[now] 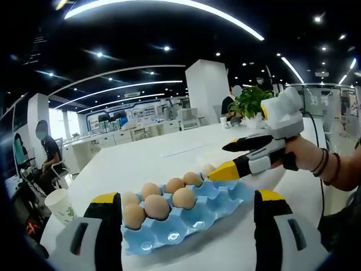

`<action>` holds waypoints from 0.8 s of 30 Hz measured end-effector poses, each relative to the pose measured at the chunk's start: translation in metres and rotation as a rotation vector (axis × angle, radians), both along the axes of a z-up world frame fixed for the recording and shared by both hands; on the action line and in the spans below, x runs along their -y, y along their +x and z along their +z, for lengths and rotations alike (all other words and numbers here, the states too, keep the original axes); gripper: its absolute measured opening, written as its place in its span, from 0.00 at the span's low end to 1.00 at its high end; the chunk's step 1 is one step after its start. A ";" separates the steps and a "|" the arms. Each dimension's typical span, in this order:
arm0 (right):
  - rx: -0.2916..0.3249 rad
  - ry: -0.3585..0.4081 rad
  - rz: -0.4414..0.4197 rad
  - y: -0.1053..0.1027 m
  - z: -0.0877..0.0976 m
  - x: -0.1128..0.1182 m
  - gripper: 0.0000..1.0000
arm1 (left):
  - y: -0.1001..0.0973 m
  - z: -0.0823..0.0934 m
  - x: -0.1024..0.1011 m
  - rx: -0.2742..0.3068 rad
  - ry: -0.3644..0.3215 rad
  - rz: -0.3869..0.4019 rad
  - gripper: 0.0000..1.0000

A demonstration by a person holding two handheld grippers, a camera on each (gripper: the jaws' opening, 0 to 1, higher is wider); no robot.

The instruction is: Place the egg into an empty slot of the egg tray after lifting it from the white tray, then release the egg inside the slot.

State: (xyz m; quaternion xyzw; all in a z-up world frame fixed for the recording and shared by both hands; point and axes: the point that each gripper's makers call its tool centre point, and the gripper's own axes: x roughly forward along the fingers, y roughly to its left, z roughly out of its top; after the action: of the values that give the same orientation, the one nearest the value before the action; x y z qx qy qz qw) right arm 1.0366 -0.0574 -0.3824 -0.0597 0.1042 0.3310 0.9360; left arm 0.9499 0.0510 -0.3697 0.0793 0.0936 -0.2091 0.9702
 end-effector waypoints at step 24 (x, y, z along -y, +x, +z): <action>-0.013 -0.008 -0.111 0.003 0.004 0.078 0.83 | -0.005 -0.009 0.000 -0.041 0.024 -0.020 1.00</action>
State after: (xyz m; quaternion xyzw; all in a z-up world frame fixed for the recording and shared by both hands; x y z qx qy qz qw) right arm 1.0397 -0.1355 -0.3781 -0.0554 0.1148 0.2785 0.9519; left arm 0.9452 0.0512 -0.3784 0.0875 0.1153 -0.2190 0.9649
